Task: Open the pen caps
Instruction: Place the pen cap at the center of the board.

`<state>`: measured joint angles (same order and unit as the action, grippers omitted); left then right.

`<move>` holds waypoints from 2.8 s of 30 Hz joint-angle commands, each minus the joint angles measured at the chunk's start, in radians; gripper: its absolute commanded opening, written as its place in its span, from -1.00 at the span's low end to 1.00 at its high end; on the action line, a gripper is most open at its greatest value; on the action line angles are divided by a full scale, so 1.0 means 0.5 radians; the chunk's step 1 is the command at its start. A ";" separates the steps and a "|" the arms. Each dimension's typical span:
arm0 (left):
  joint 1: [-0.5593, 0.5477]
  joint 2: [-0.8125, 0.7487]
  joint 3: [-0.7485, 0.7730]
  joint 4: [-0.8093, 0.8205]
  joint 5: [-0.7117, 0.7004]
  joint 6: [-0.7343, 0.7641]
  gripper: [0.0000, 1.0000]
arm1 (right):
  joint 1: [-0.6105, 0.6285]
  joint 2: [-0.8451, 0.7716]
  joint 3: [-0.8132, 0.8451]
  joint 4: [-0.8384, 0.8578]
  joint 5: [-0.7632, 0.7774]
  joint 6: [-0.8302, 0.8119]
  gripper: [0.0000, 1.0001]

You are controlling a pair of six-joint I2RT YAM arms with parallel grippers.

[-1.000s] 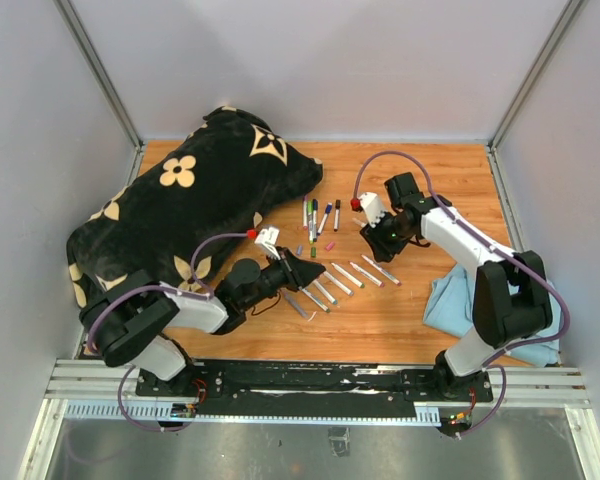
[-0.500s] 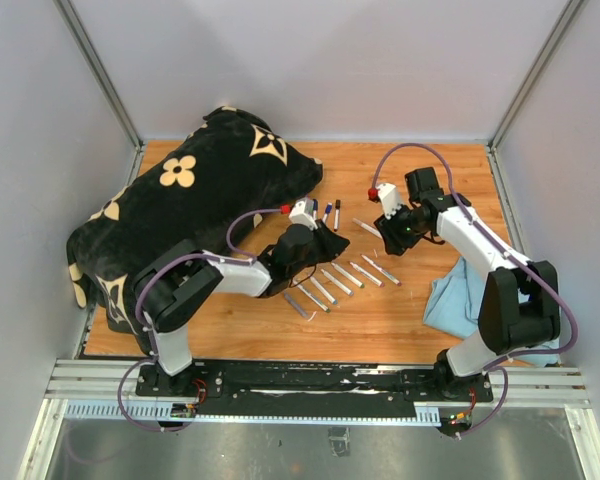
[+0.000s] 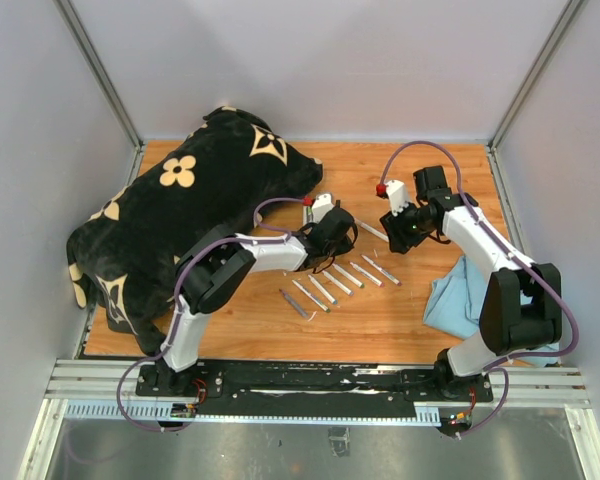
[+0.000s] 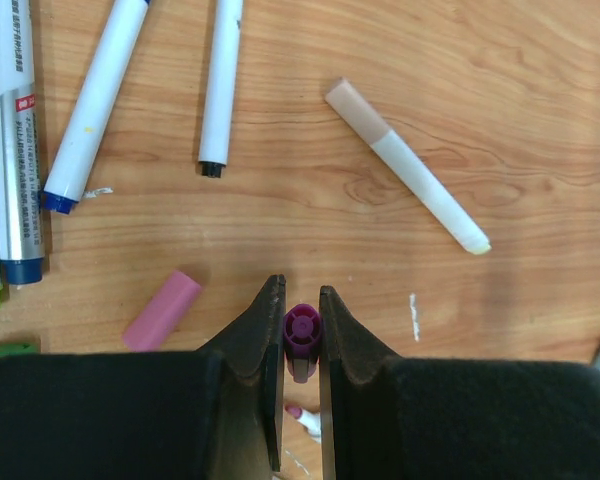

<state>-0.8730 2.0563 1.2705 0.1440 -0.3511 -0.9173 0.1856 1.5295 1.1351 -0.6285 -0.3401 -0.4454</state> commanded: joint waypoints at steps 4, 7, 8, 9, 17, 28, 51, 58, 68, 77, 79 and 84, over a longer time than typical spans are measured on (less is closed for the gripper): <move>-0.021 0.133 0.190 -0.232 -0.130 0.028 -0.87 | -0.040 -0.066 -0.018 -0.007 -0.043 0.026 -0.03; -0.021 0.147 0.203 -0.242 -0.164 0.021 -0.54 | -0.042 -0.065 -0.023 -0.007 -0.047 0.026 -0.03; -0.021 0.150 0.204 -0.246 -0.172 0.024 -0.49 | -0.044 -0.065 -0.021 -0.005 -0.047 0.026 -0.03; -0.021 0.153 0.212 -0.255 -0.182 0.021 -0.43 | -0.043 -0.065 -0.023 -0.005 -0.049 0.025 -0.03; -0.021 0.141 0.224 -0.274 -0.176 0.028 -0.27 | -0.044 -0.067 -0.024 -0.007 -0.055 0.027 -0.03; -0.021 -0.329 0.124 -0.193 -0.137 0.397 -0.17 | -0.052 -0.119 -0.041 0.002 -0.148 0.010 0.02; -0.004 -2.191 -1.955 0.982 0.162 0.908 0.99 | -0.058 -0.337 -0.075 0.073 -0.458 -0.103 0.28; -0.003 -2.499 -2.146 0.937 0.122 0.876 0.99 | -0.057 -0.239 0.126 0.035 -0.526 -0.136 0.97; -0.001 -2.727 -2.293 0.936 0.049 0.851 0.99 | -0.057 0.139 0.435 -0.099 -0.682 -0.521 0.97; -0.002 -2.663 -2.344 1.052 0.051 0.823 0.99 | -0.054 0.421 0.630 -0.246 -0.224 -0.557 0.97; -0.001 -2.629 -2.345 1.081 0.060 0.815 0.99 | -0.053 0.477 0.629 -0.245 -0.167 -0.541 0.97; 0.000 -2.560 -2.344 1.119 0.067 0.798 0.99 | -0.054 0.603 0.667 -0.233 -0.044 -0.486 0.97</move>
<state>-0.8738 0.7597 0.1055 0.6407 -0.3050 -0.5076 0.1749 1.7847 1.4303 -0.7166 -0.4488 -0.7010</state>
